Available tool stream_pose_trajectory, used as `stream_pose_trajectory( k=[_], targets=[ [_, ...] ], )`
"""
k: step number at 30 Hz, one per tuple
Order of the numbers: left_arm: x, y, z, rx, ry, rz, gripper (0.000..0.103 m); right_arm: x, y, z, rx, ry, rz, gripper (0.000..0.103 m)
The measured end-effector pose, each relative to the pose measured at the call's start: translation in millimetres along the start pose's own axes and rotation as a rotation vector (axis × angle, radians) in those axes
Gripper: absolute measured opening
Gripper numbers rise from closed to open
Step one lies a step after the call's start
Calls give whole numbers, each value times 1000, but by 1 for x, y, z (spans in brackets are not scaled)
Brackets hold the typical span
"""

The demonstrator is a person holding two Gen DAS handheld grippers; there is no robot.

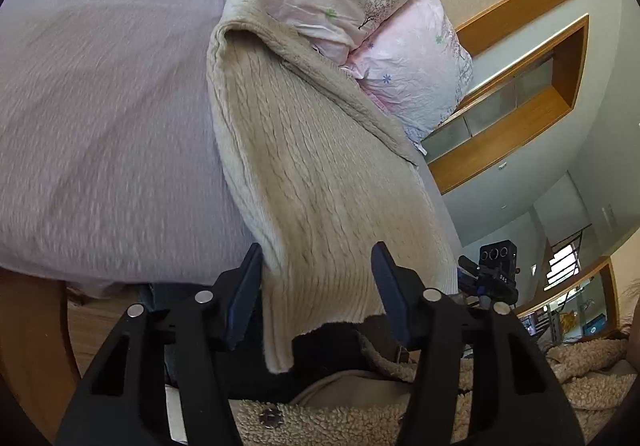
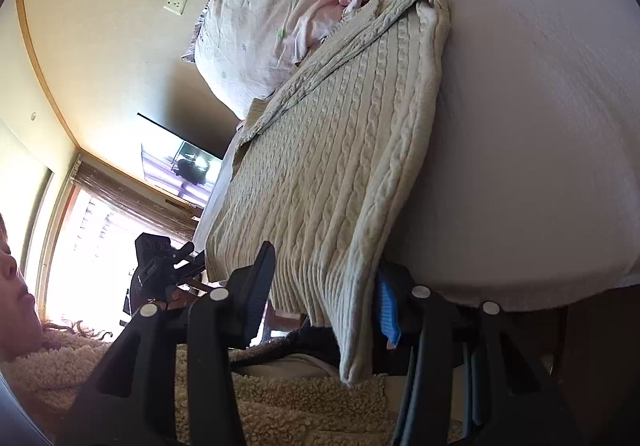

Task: Fold small clothes

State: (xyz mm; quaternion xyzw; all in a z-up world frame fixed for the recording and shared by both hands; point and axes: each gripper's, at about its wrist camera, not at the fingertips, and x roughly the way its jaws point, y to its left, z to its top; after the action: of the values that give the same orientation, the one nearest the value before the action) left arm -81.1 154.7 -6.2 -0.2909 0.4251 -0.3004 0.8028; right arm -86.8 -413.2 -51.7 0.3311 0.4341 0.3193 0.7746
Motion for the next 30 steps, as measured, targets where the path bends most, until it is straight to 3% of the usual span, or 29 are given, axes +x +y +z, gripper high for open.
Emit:
stream_pose_trajectory(
  k=[4,6,7,9,13,17,19,22,25,27,28,29,30],
  targets=[
    [11,3,-16,-32,63,5,39,4,3,-7,-17,43,2,29],
    [17,4,-18,-36,67,11,37,9,5,-9,-32,76,-21,19],
    [20,5,-16,-45,64,6,29,12,6,-10,-42,82,-36,9],
    [23,4,-12,-50,73,-2,10,14,12,-9,-74,73,-46,8],
    [11,-21,16,29,27,-21,8,-8,46,21,-191,-49,9,8],
    [5,-41,94,97,-127,-37,7,-18,87,97,-329,-191,41,8],
    [16,-39,142,84,-215,-1,7,-12,95,145,-341,-262,42,8],
    [55,-28,207,38,-280,93,7,16,83,225,-251,-366,-22,8],
    [111,-7,253,6,-257,217,7,57,38,284,-78,-385,-169,8],
    [140,12,269,-62,-184,243,7,85,3,300,60,-347,-277,15],
    [151,18,272,-86,-156,256,8,93,-11,300,124,-334,-322,28],
    [157,21,273,-89,-142,261,8,98,-22,295,165,-337,-360,54],
    [156,20,273,-79,-141,259,12,96,-25,293,179,-357,-380,63]
  ],
)
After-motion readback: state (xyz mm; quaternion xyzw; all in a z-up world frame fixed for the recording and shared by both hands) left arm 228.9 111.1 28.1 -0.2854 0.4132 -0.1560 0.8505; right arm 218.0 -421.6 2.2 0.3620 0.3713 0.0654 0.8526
